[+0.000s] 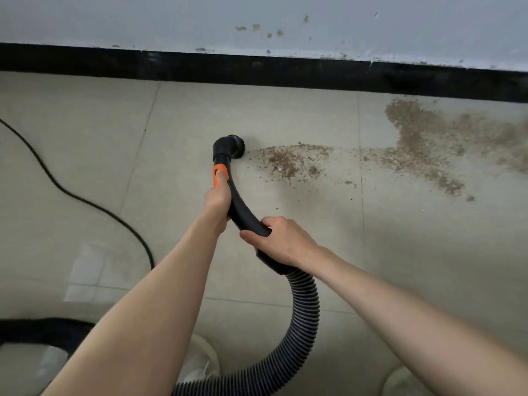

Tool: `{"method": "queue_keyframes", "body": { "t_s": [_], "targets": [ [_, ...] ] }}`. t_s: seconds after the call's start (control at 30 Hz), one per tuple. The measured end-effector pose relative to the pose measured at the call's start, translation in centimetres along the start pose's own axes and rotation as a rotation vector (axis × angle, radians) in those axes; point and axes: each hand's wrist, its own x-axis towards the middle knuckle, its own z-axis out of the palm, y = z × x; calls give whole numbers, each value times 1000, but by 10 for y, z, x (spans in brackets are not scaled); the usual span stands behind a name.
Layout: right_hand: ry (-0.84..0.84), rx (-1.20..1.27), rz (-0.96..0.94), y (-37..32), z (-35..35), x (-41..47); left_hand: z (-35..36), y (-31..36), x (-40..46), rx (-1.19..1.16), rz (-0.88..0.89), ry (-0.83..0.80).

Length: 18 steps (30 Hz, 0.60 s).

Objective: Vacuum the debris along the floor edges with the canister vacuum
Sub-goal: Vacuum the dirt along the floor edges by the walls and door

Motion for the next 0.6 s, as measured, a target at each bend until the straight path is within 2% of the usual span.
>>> {"method": "queue_keyframes", "body": {
  "t_s": [0.17, 0.4, 0.6],
  "targets": [
    [-39, -7, 41, -13, -14, -10, -2, 6, -28, -48, -40, -90],
    [-50, -31, 61, -13, -8, -27, -4, -5, -51, -76, -52, -78],
    [-42, 40, 68, 6, -17, -39, 11, -12, -66, 9, -28, -92]
  ]
}}
